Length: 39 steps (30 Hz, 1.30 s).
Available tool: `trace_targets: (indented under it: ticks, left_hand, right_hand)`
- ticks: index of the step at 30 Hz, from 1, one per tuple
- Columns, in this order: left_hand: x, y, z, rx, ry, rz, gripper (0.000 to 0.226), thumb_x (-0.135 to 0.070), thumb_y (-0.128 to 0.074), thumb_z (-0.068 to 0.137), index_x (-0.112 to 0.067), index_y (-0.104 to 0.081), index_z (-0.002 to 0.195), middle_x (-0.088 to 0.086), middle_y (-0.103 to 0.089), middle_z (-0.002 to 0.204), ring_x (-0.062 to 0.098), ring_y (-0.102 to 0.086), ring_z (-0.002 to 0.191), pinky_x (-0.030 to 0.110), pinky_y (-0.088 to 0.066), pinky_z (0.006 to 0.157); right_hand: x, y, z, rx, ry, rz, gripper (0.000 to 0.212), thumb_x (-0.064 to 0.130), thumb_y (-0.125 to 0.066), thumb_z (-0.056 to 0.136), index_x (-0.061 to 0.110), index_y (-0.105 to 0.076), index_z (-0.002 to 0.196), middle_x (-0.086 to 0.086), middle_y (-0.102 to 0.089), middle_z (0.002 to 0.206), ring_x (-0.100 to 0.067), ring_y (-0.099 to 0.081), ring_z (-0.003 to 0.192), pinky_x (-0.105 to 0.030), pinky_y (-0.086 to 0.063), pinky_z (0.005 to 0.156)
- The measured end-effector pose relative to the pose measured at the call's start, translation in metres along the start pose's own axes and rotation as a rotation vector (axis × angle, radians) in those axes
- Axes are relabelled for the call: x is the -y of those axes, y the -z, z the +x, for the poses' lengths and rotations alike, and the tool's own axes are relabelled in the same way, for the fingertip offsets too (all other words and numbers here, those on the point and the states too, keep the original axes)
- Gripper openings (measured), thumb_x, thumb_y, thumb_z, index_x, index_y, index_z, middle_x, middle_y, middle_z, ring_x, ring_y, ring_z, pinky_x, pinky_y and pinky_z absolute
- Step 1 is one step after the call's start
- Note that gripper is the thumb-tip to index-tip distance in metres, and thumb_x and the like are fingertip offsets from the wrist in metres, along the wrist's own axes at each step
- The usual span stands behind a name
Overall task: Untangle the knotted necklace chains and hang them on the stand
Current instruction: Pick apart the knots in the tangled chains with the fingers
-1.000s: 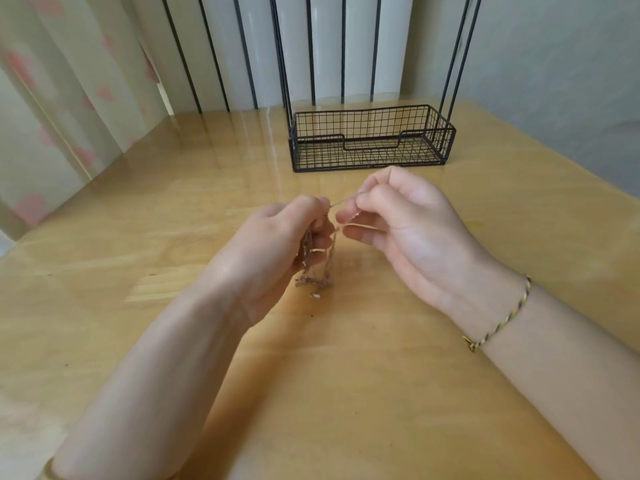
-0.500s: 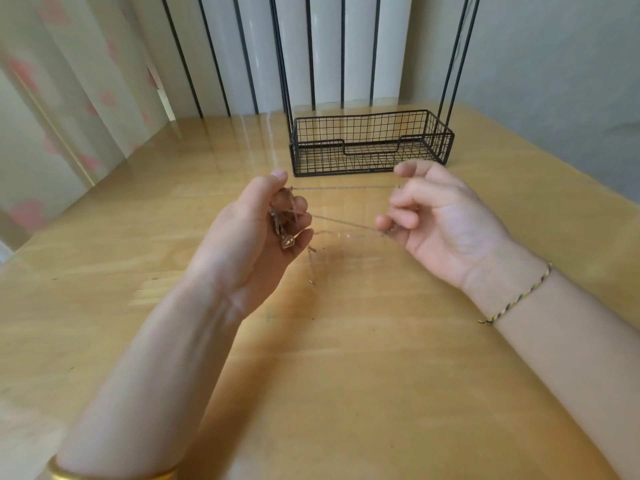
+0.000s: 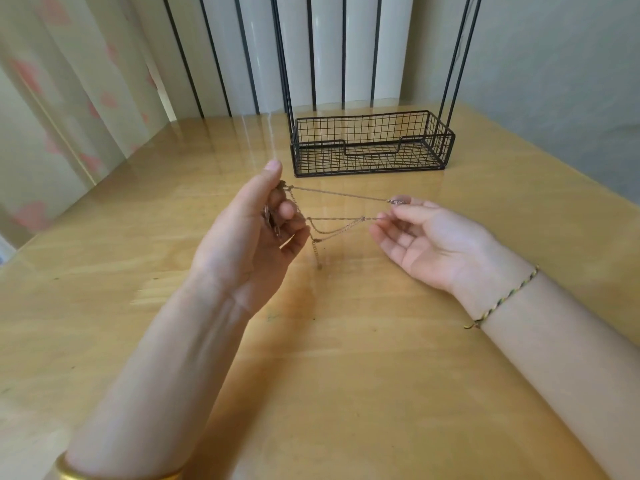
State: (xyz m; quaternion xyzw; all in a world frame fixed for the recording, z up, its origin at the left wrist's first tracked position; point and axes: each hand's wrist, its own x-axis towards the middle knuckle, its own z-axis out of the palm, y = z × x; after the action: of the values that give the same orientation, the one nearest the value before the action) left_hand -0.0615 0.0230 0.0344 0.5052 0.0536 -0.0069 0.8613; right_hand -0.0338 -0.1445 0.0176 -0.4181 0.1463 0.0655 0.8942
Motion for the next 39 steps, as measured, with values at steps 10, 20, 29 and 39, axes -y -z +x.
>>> trace_targets:
  ticks: [10,20,29,39]
  left_hand:
    - [-0.002,0.006,0.001,0.041,-0.080,-0.011,0.014,-0.023,-0.052,0.094,-0.023,-0.059,0.081,-0.012,-0.059,0.062,0.001,-0.049,0.053,0.016,-0.040,0.063]
    - [0.004,0.002,-0.001,0.067,-0.092,0.052,0.008,-0.016,-0.049,0.094,-0.018,-0.052,0.088,0.002,-0.069,0.116,0.004,-0.049,0.047,0.020,-0.048,0.065]
    - [0.002,-0.002,-0.007,0.095,-0.145,0.087,0.016,-0.017,-0.050,0.095,-0.020,-0.053,0.079,0.000,-0.064,0.124,0.009,-0.055,0.060,0.022,-0.047,0.055]
    - [-0.002,0.001,-0.007,0.070,-0.081,0.190,0.020,-0.015,-0.047,0.094,-0.018,-0.048,0.074,0.000,-0.066,0.119,0.013,-0.062,0.066,0.018,-0.032,0.040]
  right_hand:
    - [-0.001,-0.002,-0.004,0.051,-0.066,-0.012,0.017,-0.009,-0.047,0.090,0.004,-0.056,0.082,-0.011,-0.057,0.068,-0.020,-0.063,0.063,-0.035,-0.059,0.061]
    - [-0.005,-0.009,-0.005,0.133,0.066,-0.149,0.008,0.001,-0.051,0.091,0.004,-0.057,0.088,-0.003,-0.041,0.061,-0.006,-0.027,0.034,-0.018,-0.035,0.038]
    - [-0.004,-0.005,-0.008,0.154,0.240,-0.603,0.013,0.003,-0.056,0.090,0.008,-0.061,0.080,-0.001,-0.047,0.063,-0.004,-0.040,0.039,-0.028,-0.056,0.063]
    - [0.006,0.003,-0.004,0.179,-0.124,-0.015,0.016,-0.008,-0.045,0.083,0.003,-0.052,0.074,-0.014,-0.060,0.066,-0.022,-0.065,0.058,-0.038,-0.060,0.065]
